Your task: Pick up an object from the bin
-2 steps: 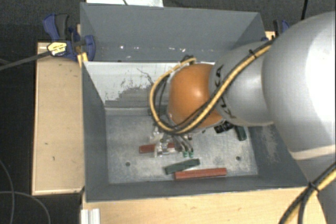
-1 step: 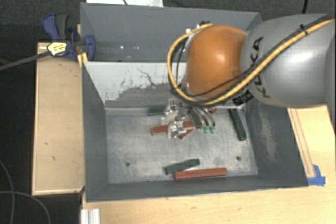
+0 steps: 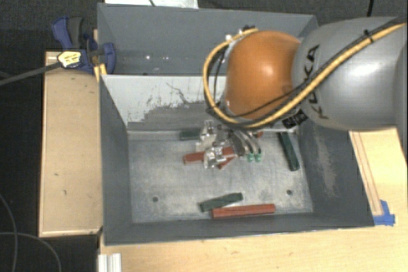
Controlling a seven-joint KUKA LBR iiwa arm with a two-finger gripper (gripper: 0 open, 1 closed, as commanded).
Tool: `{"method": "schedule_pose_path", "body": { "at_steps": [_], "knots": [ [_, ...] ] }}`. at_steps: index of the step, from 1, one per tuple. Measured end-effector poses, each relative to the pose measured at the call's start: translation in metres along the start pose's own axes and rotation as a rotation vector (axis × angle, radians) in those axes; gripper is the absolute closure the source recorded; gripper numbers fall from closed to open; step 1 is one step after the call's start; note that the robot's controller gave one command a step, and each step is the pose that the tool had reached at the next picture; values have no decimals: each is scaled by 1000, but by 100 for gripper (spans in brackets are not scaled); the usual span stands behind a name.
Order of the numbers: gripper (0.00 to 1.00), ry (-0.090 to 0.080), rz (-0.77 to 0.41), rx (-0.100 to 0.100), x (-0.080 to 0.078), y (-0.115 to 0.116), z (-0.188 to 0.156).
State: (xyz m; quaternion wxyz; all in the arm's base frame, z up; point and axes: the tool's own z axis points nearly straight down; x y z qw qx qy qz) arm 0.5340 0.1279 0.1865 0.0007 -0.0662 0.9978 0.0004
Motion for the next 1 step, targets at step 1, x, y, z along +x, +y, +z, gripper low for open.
{"method": "schedule_pose_path", "body": {
  "at_steps": [1],
  "knots": [
    [100,2,-7,1,-1,0,-20]
  ]
}}
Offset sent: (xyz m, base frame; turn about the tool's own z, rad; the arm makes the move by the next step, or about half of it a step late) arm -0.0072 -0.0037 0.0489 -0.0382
